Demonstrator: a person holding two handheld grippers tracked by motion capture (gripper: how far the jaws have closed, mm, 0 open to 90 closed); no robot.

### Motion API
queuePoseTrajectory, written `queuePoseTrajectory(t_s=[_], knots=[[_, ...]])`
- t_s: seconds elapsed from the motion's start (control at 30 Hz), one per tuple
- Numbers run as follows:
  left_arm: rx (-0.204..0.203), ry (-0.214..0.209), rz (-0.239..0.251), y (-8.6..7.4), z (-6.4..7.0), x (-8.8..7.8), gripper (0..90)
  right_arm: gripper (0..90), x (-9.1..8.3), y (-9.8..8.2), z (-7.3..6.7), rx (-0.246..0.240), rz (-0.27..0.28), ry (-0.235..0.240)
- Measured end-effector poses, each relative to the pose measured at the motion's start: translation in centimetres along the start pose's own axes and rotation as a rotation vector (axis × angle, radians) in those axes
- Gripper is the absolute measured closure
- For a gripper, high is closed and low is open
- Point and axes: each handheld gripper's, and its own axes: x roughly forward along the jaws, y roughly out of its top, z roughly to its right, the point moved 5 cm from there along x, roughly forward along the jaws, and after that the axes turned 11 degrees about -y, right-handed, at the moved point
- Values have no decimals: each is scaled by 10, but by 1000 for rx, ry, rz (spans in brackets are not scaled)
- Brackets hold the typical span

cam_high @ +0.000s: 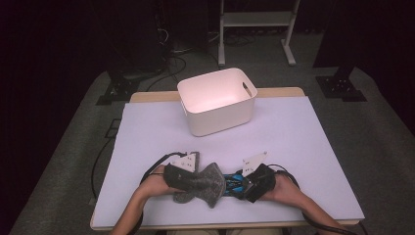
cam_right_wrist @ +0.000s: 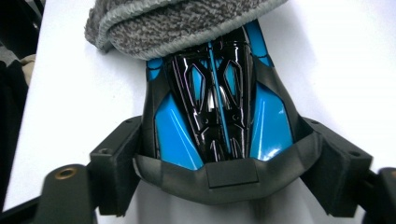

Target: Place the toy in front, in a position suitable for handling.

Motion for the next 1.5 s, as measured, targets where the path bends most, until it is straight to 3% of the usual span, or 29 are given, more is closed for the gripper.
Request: queuePoseTrajectory(t_s=[0.1, 0.2, 0.27, 0.53, 0.6, 0.7, 0.73, 0.83, 0.93, 0.97, 1.0, 1.13, 1.2, 1.27, 1.3, 1.33, 1.43, 1.5], knots=[[4, 9, 44, -3, 1, 2, 780, 164, -1, 1, 0, 59, -10, 33], [30, 33, -9, 1, 3, 3, 781, 144, -5, 2, 0, 85, -25, 55], [35, 38, -17, 1, 4, 3, 781, 147, -8, 3, 1, 102, -27, 64], [37, 33, -22, 2, 3, 3, 781, 161, -13, 16, 13, 176, 7, 106], [35, 34, -23, 2, 3, 2, 781, 215, -12, 23, 19, 193, 28, 109], [25, 23, -10, 0, 3, 2, 780, 215, -9, 23, 23, 201, 5, 89], [22, 21, -6, 0, 3, 2, 780, 214, -6, 22, 23, 213, 1, 116], [25, 27, -14, 1, 3, 2, 780, 209, -2, 20, 20, 218, -26, 131], [36, 56, -17, 4, 4, 3, 780, 209, 1, 18, 21, 271, -33, 169], [22, 37, 0, 8, 5, 3, 780, 211, 5, 15, 23, 334, -52, 213], [22, 37, 0, 8, 5, 3, 779, 210, 6, 14, 23, 359, -54, 228], [8, 46, 14, 16, 3, 1, 766, 209, 5, 14, 20, 341, -53, 227], [-7, 43, 29, 19, 1, -1, 760, 194, 6, 16, 7, 178, -73, 113], [-19, 48, 17, 21, -2, -3, 755, 196, 8, 18, -4, 69, -107, 17], [-25, 47, 8, 21, -3, -3, 755, 198, 8, 18, -4, 62, -108, 9], [-27, 44, -6, 22, -4, -3, 755, 202, 7, 18, -3, 92, -95, 29], [-28, 28, -49, 22, -5, 0, 761, 207, 5, 15, 7, 194, -62, 131], [-25, 30, -81, 22, -7, 3, 761, 208, 4, 16, 11, 226, -63, 171]])
